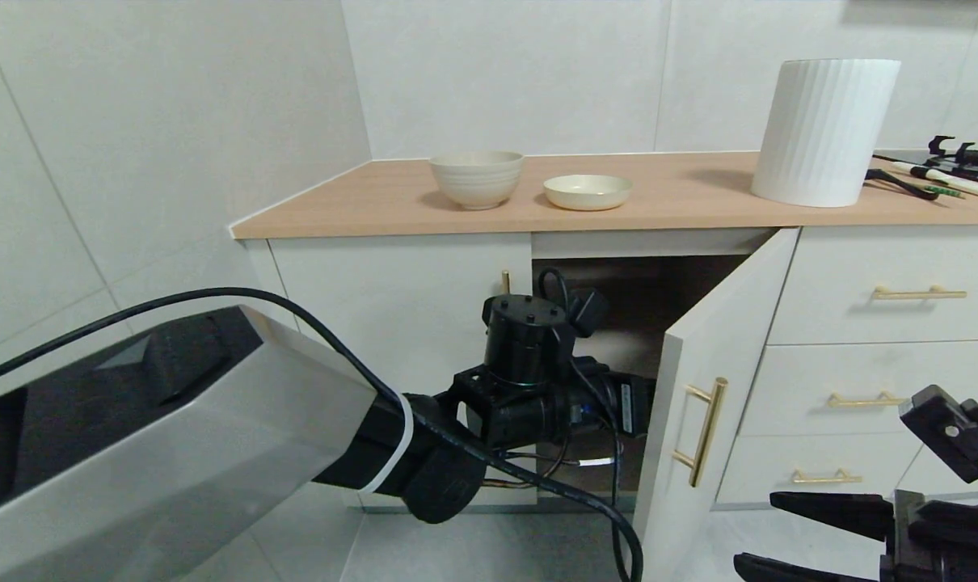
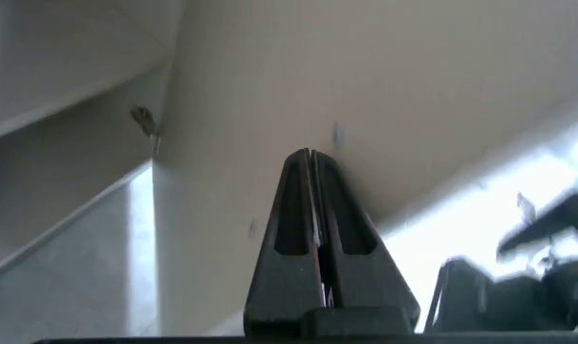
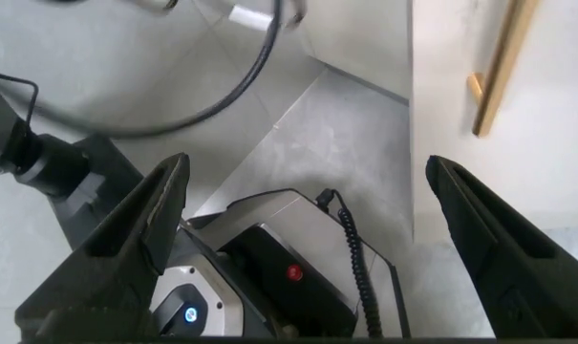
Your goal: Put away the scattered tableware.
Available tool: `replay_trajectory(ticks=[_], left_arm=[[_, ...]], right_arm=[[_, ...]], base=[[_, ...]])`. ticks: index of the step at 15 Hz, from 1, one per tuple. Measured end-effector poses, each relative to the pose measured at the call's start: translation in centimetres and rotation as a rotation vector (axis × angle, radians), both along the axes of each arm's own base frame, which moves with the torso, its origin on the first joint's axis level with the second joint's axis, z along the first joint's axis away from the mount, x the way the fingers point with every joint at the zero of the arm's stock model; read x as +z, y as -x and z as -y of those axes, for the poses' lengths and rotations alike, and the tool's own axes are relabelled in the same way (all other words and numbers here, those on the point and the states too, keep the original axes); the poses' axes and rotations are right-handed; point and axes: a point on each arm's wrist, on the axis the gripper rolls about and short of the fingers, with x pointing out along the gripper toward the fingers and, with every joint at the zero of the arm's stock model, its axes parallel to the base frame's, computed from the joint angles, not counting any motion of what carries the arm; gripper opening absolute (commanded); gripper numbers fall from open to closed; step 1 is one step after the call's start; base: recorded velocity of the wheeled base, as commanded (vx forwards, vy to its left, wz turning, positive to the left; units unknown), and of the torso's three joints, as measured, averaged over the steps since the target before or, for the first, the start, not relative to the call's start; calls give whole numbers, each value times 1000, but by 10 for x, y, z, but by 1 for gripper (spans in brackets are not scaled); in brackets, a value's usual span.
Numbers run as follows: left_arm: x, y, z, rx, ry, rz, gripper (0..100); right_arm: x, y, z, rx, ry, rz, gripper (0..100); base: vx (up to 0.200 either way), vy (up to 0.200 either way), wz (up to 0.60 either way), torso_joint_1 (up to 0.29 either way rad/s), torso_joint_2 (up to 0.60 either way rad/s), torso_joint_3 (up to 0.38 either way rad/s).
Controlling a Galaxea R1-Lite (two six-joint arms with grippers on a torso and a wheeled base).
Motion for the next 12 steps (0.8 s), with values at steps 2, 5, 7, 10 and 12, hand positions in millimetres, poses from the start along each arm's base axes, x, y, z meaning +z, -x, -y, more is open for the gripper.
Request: replay_trajectory(ticks=[2, 5, 7, 10, 12], left_arm=[[-1, -3, 2, 10, -1, -5, 0], [1, -4, 3, 72, -27, -7, 0], [3, 4, 7, 110, -103, -50, 0], [25, 33, 30, 36, -86, -27, 0], [39, 69, 45, -83, -61, -10, 0]], right_arm=[[0, 0, 0, 0, -2, 2, 100], [4, 6, 0, 46, -25, 12, 100], [6, 15, 0, 100, -33, 15, 100], [13, 35, 2, 202, -59, 41, 100], [20, 49, 7, 281, -104, 79, 100]], base=[[0, 0, 0, 0, 0, 0], [0, 0, 0, 0, 0, 0], [0, 0, 0, 0, 0, 0], [0, 0, 0, 0, 0, 0], [0, 0, 0, 0, 0, 0]])
